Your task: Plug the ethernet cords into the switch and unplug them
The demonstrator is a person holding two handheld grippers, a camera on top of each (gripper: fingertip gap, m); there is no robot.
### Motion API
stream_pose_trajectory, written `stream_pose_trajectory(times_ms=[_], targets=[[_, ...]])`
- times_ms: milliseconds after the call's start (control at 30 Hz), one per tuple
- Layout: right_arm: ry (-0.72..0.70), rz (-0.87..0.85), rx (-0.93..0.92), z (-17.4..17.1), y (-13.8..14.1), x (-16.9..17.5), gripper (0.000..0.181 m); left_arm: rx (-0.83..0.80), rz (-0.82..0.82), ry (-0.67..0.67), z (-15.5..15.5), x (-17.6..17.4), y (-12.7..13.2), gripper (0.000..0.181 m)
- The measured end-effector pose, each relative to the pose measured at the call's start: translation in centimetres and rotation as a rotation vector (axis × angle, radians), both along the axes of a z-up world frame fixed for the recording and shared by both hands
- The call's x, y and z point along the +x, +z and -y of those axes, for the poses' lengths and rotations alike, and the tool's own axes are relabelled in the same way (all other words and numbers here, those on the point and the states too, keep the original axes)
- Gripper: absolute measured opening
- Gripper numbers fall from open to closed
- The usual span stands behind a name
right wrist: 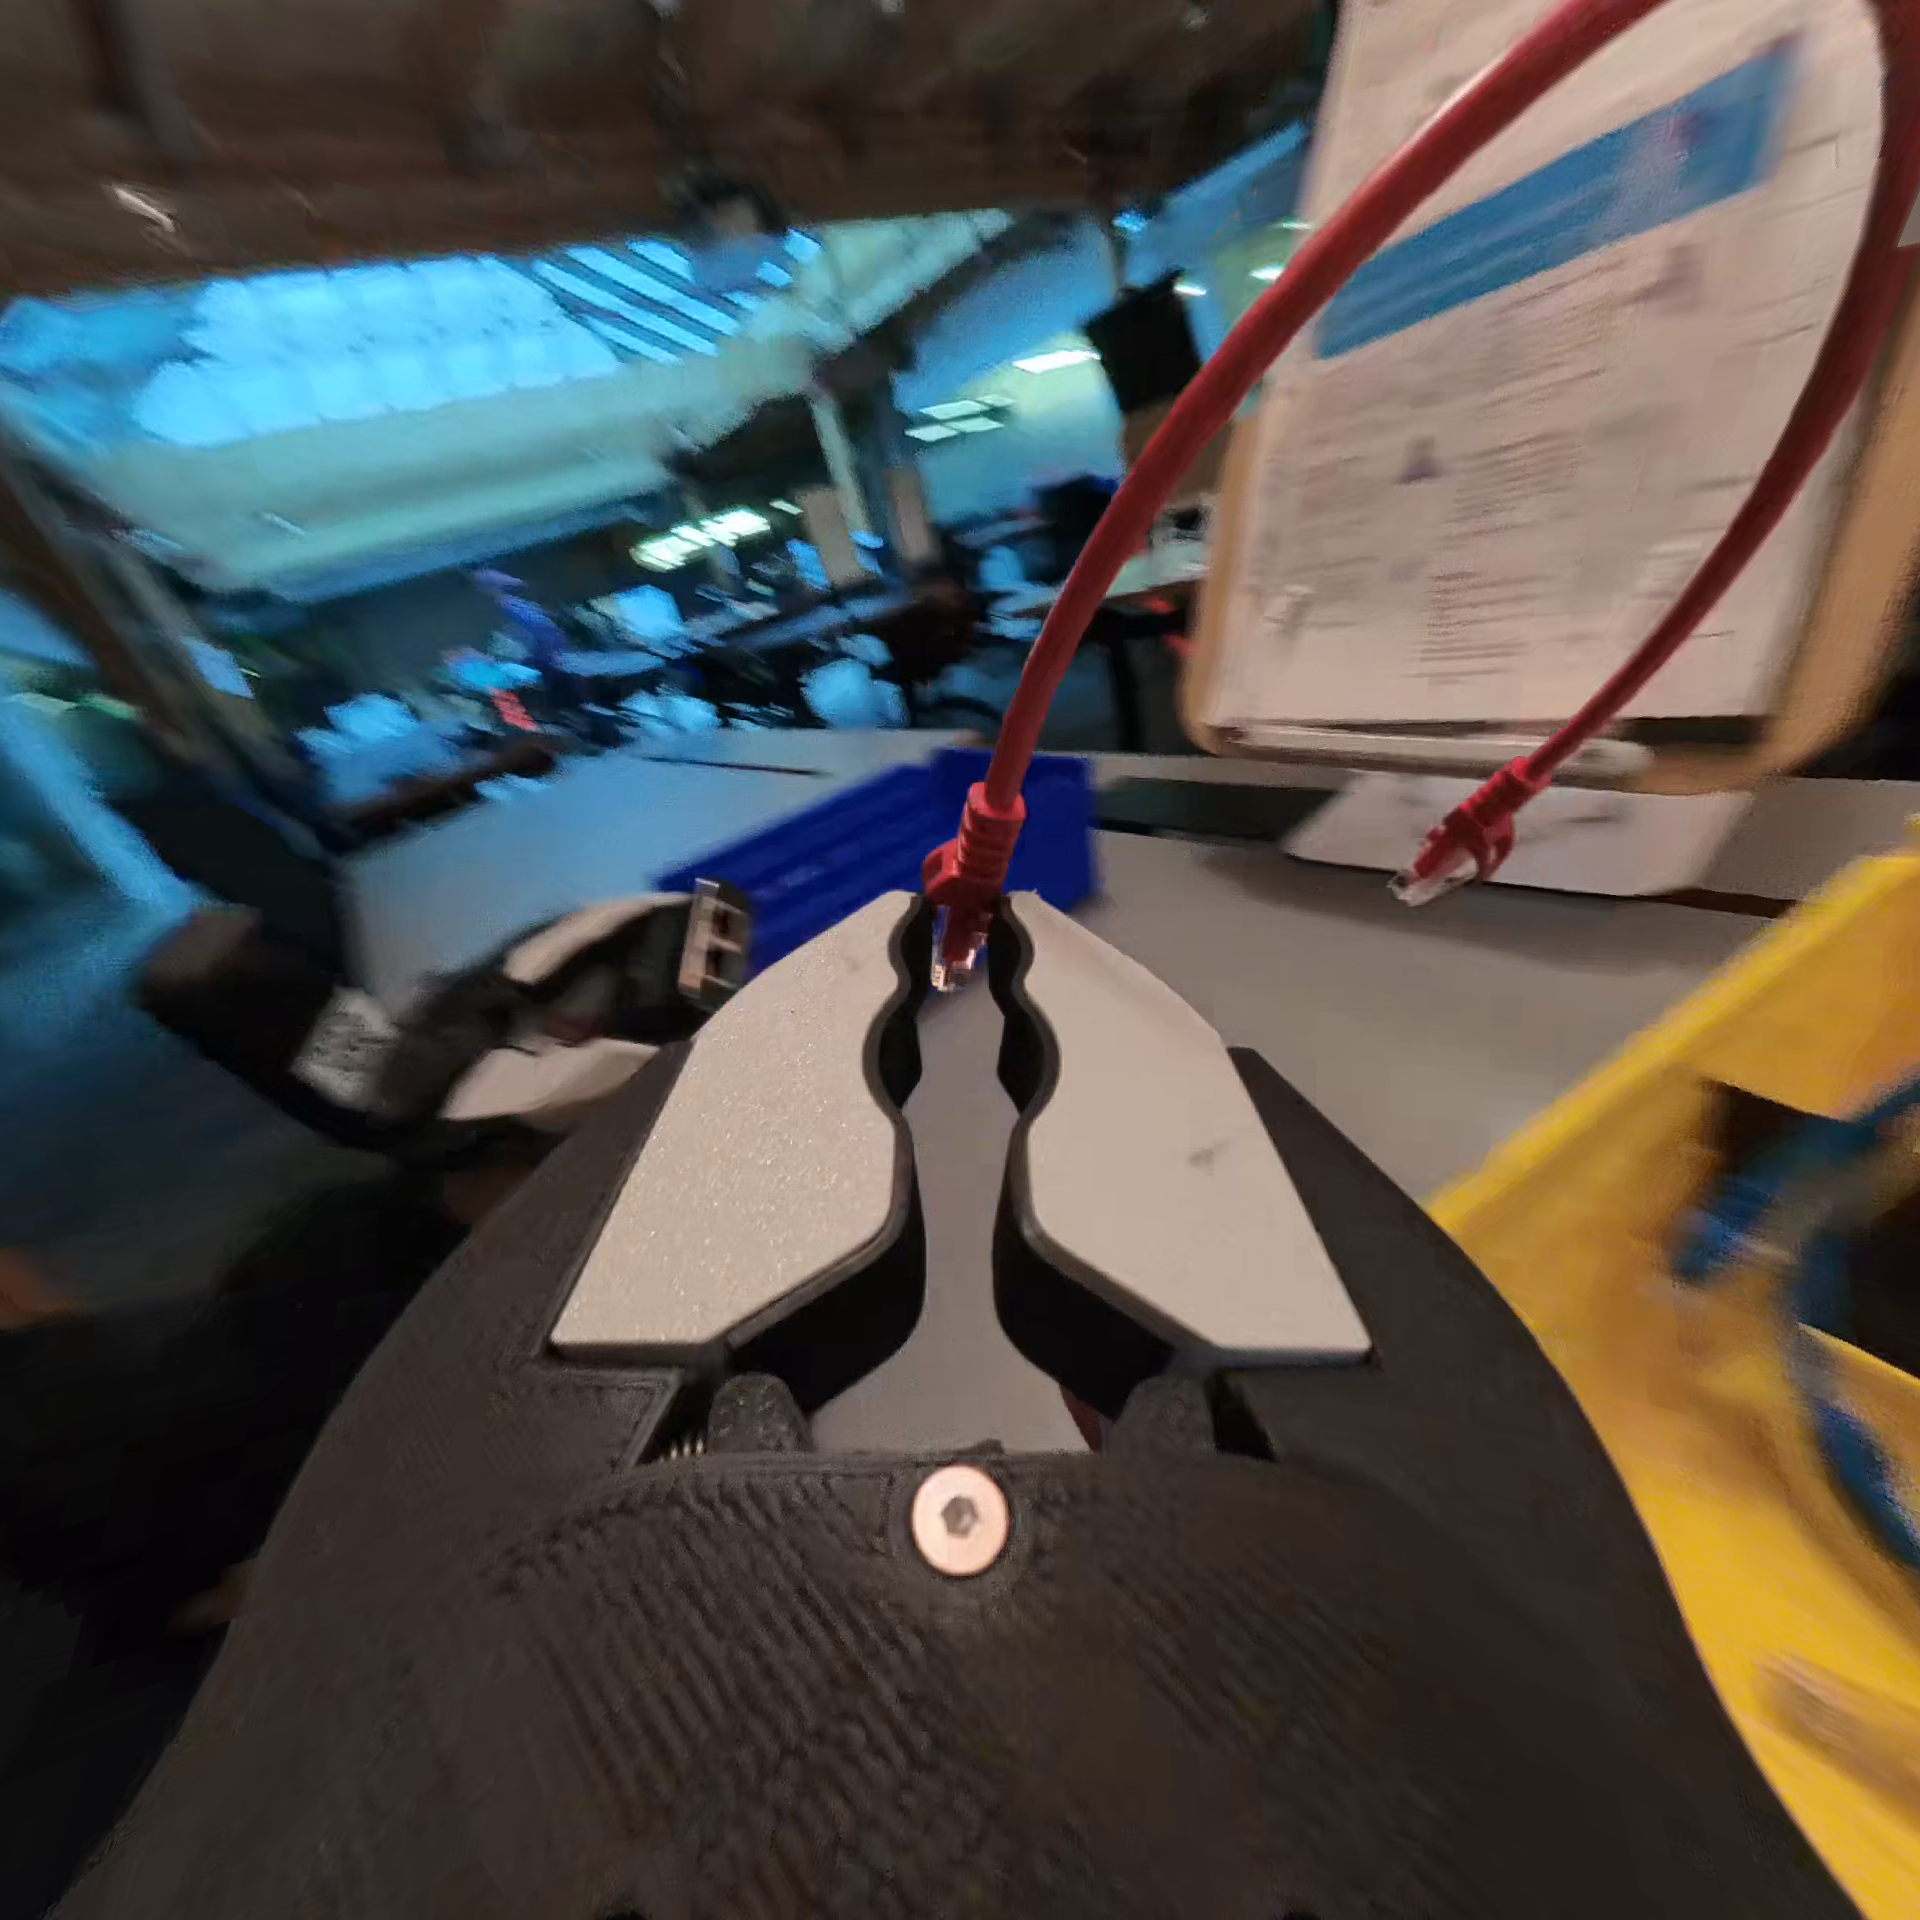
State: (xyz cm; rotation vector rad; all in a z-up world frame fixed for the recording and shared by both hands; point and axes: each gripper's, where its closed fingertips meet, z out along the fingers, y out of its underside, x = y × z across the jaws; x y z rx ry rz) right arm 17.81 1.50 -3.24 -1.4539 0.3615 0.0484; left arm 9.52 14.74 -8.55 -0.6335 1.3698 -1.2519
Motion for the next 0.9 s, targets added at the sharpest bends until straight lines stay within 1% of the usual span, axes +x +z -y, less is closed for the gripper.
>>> stream_pose_trajectory(times_ms=[133, 200, 233, 300, 367, 433, 467, 500, 533, 600, 667, 733, 800, 833, 867, 900], targets=[[-0.265, 0.014, -0.181, 3.4, -2.7, 4.5, 0.011, -0.018, -0.015, -0.017, 0.1, 0.2, -0.3, 0.063], [-0.383, 0.008, -0.286, 5.3, -4.5, 6.5, 0.011, -0.013, -0.024, -0.024, 0.2, 0.3, -0.5, 0.063], [-0.436, 0.007, -0.318, 6.3, -4.9, 7.2, 0.011, -0.009, -0.028, -0.027, 0.3, 0.3, -0.6, 0.063], [-0.514, 0.008, -0.444, 8.3, -5.8, 7.9, 0.011, -0.007, -0.035, -0.033, 0.4, 0.3, -0.8, 0.063], [-0.609, 0.037, -0.581, 10.6, -6.2, 8.3, 0.011, -0.015, -0.043, -0.044, 0.5, 0.3, -0.9, 0.063], [-0.639, 0.011, -0.744, 12.2, -7.8, 8.1, 0.011, -0.029, -0.052, -0.054, 0.5, 0.4, -1.1, 0.063], [-0.644, 0.003, -0.819, 12.5, -8.9, 8.1, 0.012, -0.038, -0.058, -0.061, 0.5, 0.4, -1.2, 0.063], [-0.616, -0.014, -0.896, 12.4, -10.4, 8.0, 0.012, -0.047, -0.061, -0.065, 0.6, 0.5, -1.3, 0.063], [-0.586, -0.023, -0.929, 11.8, -11.7, 8.1, 0.012, -0.053, -0.065, -0.070, 0.6, 0.6, -1.4, 0.063], [-0.511, -0.059, -0.927, 10.1, -13.8, 8.4, 0.012, -0.053, -0.071, -0.072, 0.7, 0.7, -1.6, 0.063], [-0.470, -0.072, -0.886, 8.8, -14.8, 9.0, 0.012, -0.047, -0.072, -0.074, 0.8, 0.7, -1.5, 0.063], [-0.415, -0.100, -0.834, 7.8, -15.3, 9.1, 0.012, -0.046, -0.069, -0.074, 0.7, 0.6, -1.4, 0.063], [-0.350, -0.131, -0.740, 6.7, -15.0, 8.9, 0.016, -0.048, -0.071, -0.073, 0.7, 0.6, -1.5, 0.063], [-0.328, -0.148, -0.685, 6.4, -14.5, 8.8, 0.024, -0.049, -0.072, -0.072, 0.6, 0.6, -1.5, 0.063], [-0.319, -0.150, -0.618, 6.2, -13.6, 8.9, 0.037, -0.050, -0.072, -0.072, 0.6, 0.6, -1.6, 0.063], [-0.329, -0.148, -0.548, 6.2, -12.6, 9.2, 0.046, -0.052, -0.074, -0.073, 0.6, 0.6, -1.6, 0.063]])
